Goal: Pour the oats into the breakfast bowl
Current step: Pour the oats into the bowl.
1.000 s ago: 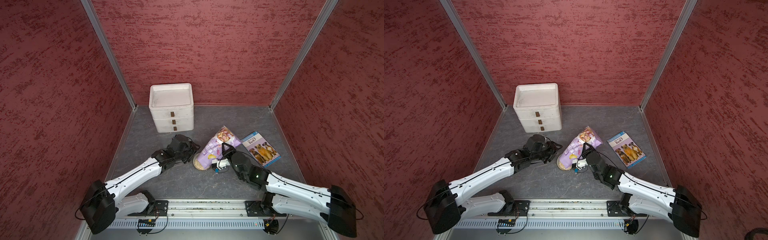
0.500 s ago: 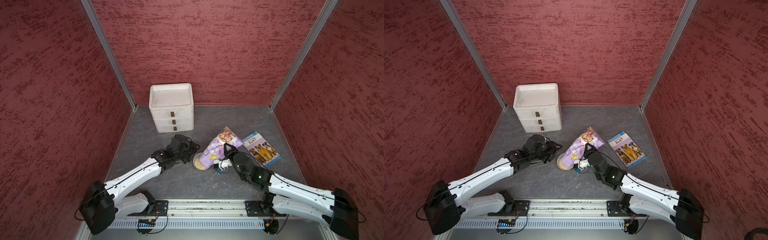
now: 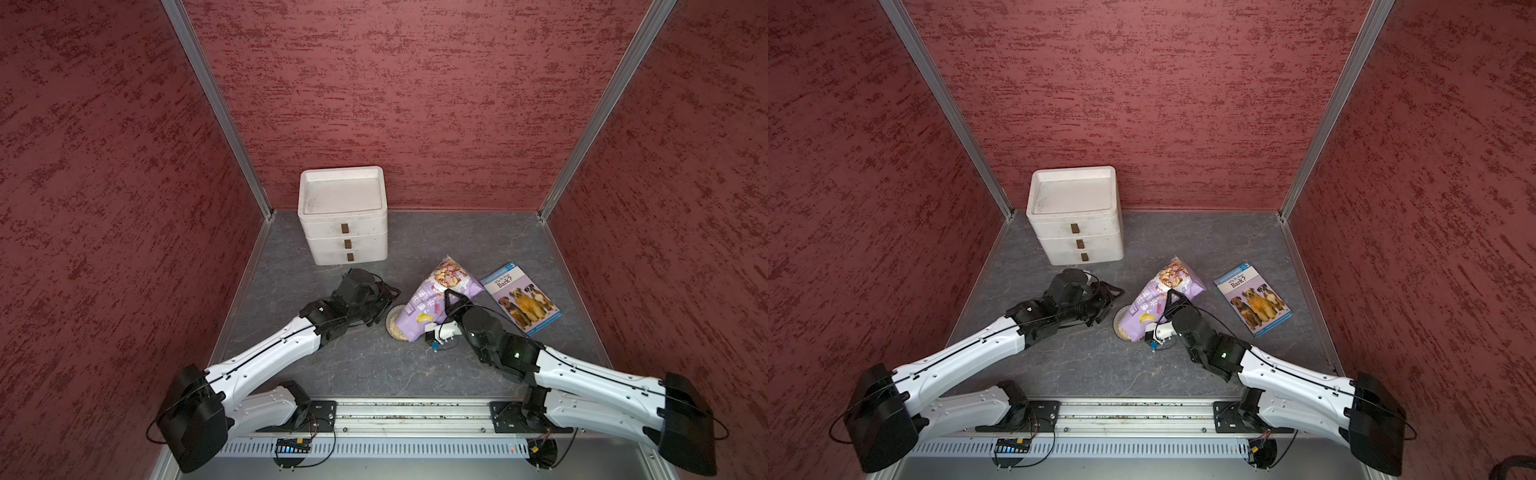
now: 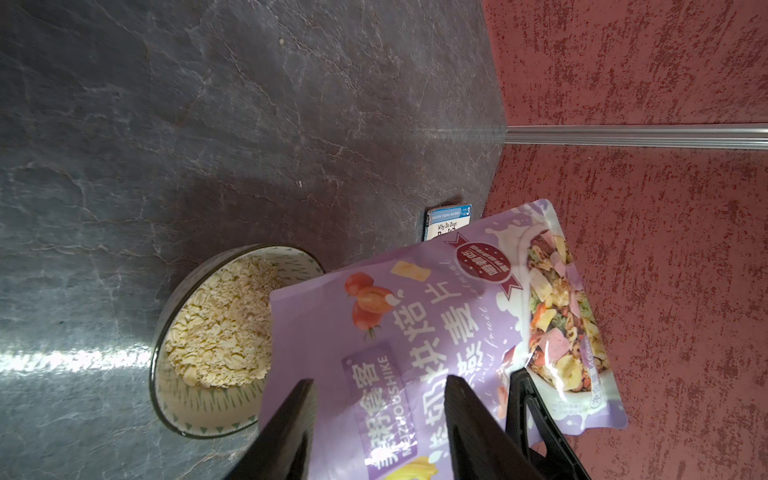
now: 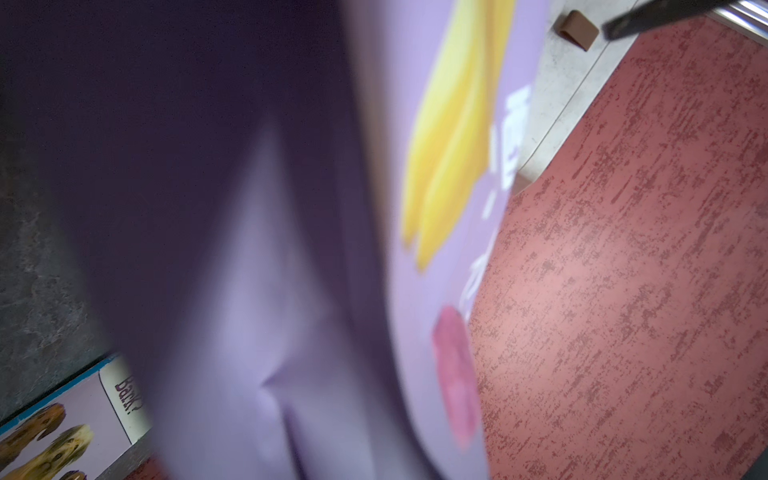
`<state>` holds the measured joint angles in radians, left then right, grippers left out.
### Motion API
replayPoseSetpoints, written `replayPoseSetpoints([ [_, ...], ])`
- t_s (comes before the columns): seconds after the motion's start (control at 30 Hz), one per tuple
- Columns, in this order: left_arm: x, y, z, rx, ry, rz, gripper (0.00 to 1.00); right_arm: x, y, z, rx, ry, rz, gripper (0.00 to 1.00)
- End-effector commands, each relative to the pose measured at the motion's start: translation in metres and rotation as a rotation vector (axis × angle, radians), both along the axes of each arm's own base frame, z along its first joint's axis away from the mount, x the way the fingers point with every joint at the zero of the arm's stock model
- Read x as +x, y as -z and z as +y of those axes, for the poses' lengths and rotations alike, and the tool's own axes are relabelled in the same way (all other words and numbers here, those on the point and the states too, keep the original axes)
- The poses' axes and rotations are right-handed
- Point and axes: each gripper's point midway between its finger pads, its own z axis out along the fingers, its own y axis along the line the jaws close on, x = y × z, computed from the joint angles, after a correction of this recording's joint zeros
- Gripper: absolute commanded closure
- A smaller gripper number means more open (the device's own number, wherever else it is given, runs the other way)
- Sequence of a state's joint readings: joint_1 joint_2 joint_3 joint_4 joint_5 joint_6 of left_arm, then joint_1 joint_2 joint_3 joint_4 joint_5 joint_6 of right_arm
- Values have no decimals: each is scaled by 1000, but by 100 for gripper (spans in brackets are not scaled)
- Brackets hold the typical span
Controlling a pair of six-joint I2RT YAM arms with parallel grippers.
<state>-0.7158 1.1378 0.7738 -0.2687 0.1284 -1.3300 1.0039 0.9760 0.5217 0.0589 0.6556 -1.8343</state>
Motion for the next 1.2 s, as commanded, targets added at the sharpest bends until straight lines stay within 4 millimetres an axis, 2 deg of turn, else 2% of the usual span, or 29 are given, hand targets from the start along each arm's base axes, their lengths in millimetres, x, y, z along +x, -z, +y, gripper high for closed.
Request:
replayPoseSetpoints([
  [0.0,2,-2,5,4,-15,-15,47,7,-70,5,250,40,-145,100],
  [0.03,3,-2,4,0,-16,-18,47,2,-41,2,112,26,-73,100],
  [0.07,3,-4,3,-7,-12,-22,47,2,-36,0,82,25,-66,100],
  [0.13,4,-5,3,-3,-10,-23,47,13,-84,-3,301,74,-195,100],
  [0.17,3,-5,4,1,-12,-20,47,14,-87,-2,336,82,-196,100],
  [0.23,3,-3,4,-3,-15,-21,47,6,-35,0,88,44,-73,100],
  [0.27,4,-4,4,-8,-15,-25,47,8,-40,-1,115,47,-89,100],
  [0.3,4,-5,3,-8,-10,-24,47,14,-68,-1,247,71,-160,100],
  [0.33,4,-6,3,-4,-8,-22,47,17,-85,-2,318,89,-199,100],
  [0.37,3,-6,4,2,-10,-19,47,15,-74,0,273,79,-164,100],
  [0.4,3,-5,5,1,-12,-19,47,9,-49,0,145,56,-99,100],
  [0.43,4,-5,4,-3,-12,-24,47,8,-44,-2,113,52,-88,100],
  [0.5,5,-7,5,-2,-16,-28,47,13,-88,-3,319,80,-204,100],
  [0.53,5,-7,6,4,-19,-27,47,13,-84,-2,315,79,-186,100],
  [0.57,6,-7,6,7,-21,-30,47,9,-56,-2,187,67,-111,100],
  [0.6,6,-8,5,4,-16,-33,47,5,-40,-6,99,55,-71,100],
  [0.67,7,-9,6,12,-11,-35,47,13,-87,-8,304,89,-190,100],
  [0.7,7,-10,7,17,-11,-34,47,14,-97,-8,354,95,-207,100],
  [0.77,7,-9,7,14,-15,-35,47,6,-46,-7,128,71,-78,100],
  [0.8,7,-9,6,6,-14,-38,47,6,-43,-6,127,67,-76,100],
  [0.83,8,-9,6,6,-13,-37,47,8,-58,-4,219,73,-118,100],
  [0.87,8,-10,6,8,-12,-36,47,8,-64,-5,261,79,-136,100],
  [0.97,7,-7,7,8,-15,-31,47,7,-39,-7,179,85,-82,100],
  [1.07,7,-7,6,4,-16,-30,47,10,-44,-6,245,108,-86,100],
  [1.17,7,-9,6,1,-14,-35,47,10,-28,-7,233,129,-50,100],
])
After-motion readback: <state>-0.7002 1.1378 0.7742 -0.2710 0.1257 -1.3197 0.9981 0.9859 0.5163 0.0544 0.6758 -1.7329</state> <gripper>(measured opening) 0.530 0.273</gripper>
